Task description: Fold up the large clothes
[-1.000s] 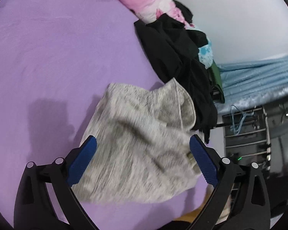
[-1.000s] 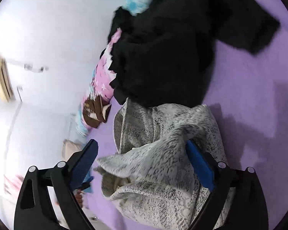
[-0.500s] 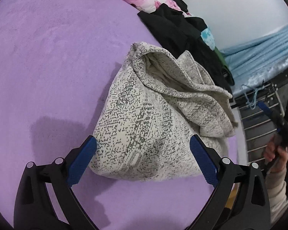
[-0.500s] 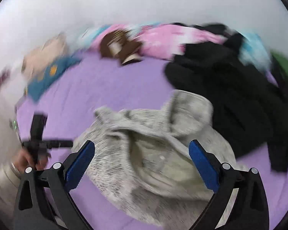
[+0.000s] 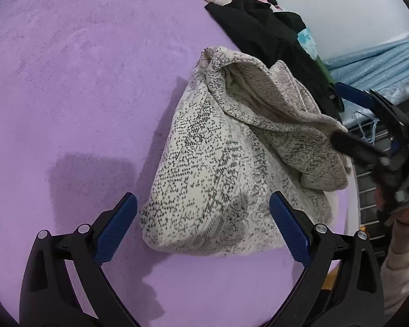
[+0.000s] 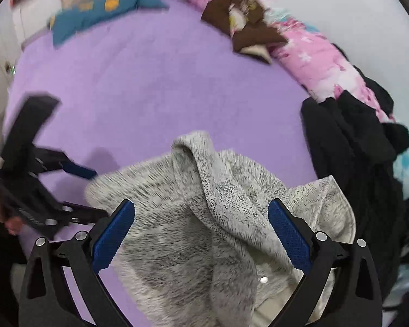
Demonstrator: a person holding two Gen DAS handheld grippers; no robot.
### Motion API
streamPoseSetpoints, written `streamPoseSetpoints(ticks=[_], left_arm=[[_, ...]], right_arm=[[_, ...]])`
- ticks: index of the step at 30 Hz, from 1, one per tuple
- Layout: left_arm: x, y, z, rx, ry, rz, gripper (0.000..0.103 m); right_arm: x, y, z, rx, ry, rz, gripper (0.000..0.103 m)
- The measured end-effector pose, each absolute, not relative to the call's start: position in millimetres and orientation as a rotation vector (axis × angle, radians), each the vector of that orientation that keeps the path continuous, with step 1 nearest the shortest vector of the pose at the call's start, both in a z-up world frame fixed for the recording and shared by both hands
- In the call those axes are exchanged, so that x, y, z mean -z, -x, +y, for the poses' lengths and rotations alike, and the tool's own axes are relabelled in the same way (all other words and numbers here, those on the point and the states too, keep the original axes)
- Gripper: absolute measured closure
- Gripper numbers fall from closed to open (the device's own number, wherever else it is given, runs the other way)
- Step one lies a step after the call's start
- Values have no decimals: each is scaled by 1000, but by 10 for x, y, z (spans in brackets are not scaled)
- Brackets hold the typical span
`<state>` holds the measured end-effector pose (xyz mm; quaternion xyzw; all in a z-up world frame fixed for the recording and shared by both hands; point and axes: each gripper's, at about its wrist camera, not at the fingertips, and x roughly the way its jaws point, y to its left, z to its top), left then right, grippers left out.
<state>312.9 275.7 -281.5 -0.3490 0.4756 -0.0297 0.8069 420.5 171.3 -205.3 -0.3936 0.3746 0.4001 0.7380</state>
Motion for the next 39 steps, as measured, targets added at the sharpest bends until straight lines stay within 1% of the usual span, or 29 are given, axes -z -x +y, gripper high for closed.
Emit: streamPoseSetpoints(ticks=[5,8,11,13,19,23,25,29,31,39], left_arm=[[2828,-3160,2726,69,746,1036,9],[2863,-3175,2686,73,726,1057,9],[2941,-3183,2680,68,725,1086,9],[2976,-3185,2660,61,707,1105,9],[3027,-3226,2616,55,698,1126,9],[3047,-3247,2584,42,689,1135,9],[3030,-3242,2561,44,674,1135,9],[2903,-3252,2552,29,646,1105,9],[2833,-3258,2540,21,645,1084,9],[2536,-3312,2356,70,574,977,9]], right_arm=[[2412,-4230,1906,-830,1083,861,7],[2573,-4327,1931,-768,1159,864,7],[2693,-4487,1959,-716,1181,885,7],[2727,-4585,1995,-678,1198,866,8],[2602,-5148,2096,-557,1088,869,8],[2691,-5453,2124,-395,1098,827,8],[2736,-5600,2092,-334,1079,841,8],[2580,-5572,1918,-398,961,864,8],[2457,-5433,1756,-443,947,838,8],[1928,-4967,647,-663,782,880,7]])
